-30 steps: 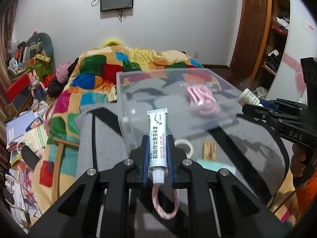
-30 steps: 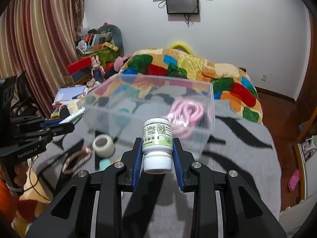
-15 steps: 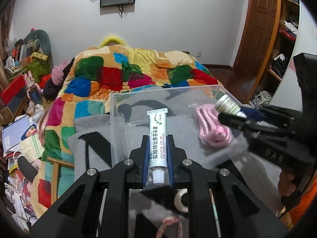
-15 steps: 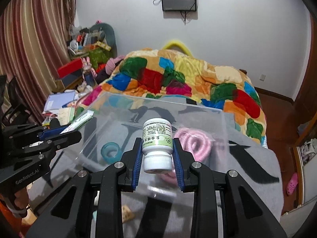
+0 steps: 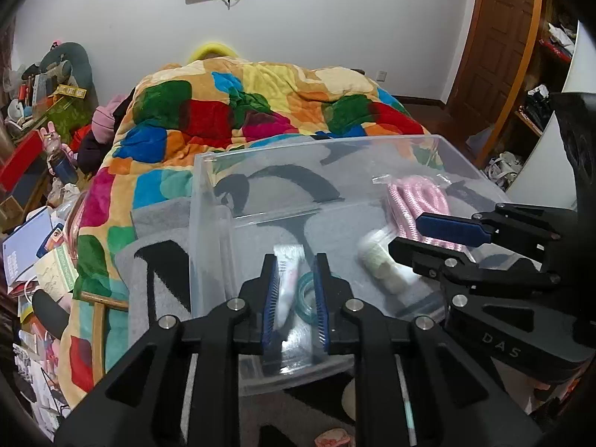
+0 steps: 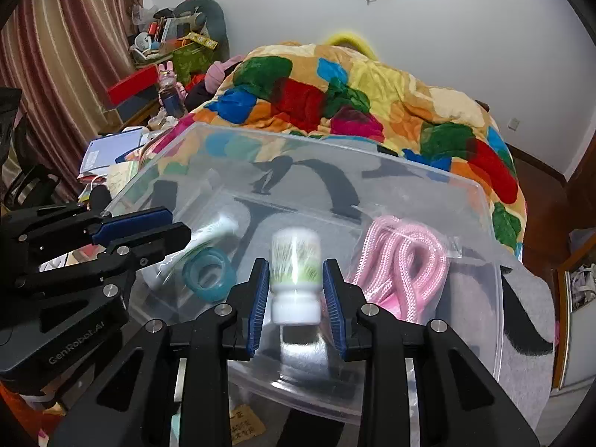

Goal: Organize objects
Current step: 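Lower the tube and pill bottle into the clear box and open both tools, then grasp the pink-white braided rope loop with the left tool while the right tool grasps the mint-green bottle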

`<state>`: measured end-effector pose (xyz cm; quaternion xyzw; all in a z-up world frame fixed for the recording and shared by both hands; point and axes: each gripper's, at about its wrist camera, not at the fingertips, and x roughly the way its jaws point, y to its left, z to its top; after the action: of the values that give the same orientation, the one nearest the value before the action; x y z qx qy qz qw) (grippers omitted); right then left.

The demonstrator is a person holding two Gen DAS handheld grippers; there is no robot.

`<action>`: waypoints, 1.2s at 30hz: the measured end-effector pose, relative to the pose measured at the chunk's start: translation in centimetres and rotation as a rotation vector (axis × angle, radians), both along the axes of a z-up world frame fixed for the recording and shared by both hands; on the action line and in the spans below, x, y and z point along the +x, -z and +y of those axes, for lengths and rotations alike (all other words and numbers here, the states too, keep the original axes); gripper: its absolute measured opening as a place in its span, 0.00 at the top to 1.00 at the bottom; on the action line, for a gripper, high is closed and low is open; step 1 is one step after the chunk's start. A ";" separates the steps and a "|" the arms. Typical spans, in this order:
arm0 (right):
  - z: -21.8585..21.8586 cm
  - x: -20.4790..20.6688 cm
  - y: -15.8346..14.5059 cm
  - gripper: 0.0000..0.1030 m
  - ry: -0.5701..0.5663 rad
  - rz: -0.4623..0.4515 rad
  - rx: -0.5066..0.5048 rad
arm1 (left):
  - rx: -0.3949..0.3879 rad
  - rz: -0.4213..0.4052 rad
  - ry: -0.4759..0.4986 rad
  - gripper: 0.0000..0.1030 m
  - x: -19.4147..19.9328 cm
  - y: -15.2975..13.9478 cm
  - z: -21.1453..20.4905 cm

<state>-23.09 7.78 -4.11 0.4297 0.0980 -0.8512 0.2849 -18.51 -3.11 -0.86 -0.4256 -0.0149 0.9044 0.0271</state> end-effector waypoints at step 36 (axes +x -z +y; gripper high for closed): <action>3.7 12.1 2.7 0.58 -0.148 -0.003 -0.019 | -0.015 -0.055 0.060 0.38 10.4 4.1 1.3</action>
<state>-10.94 11.51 -6.83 0.4200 0.1211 -0.8279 0.3513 -8.15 -1.80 -4.97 -0.4507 0.0039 0.8912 0.0506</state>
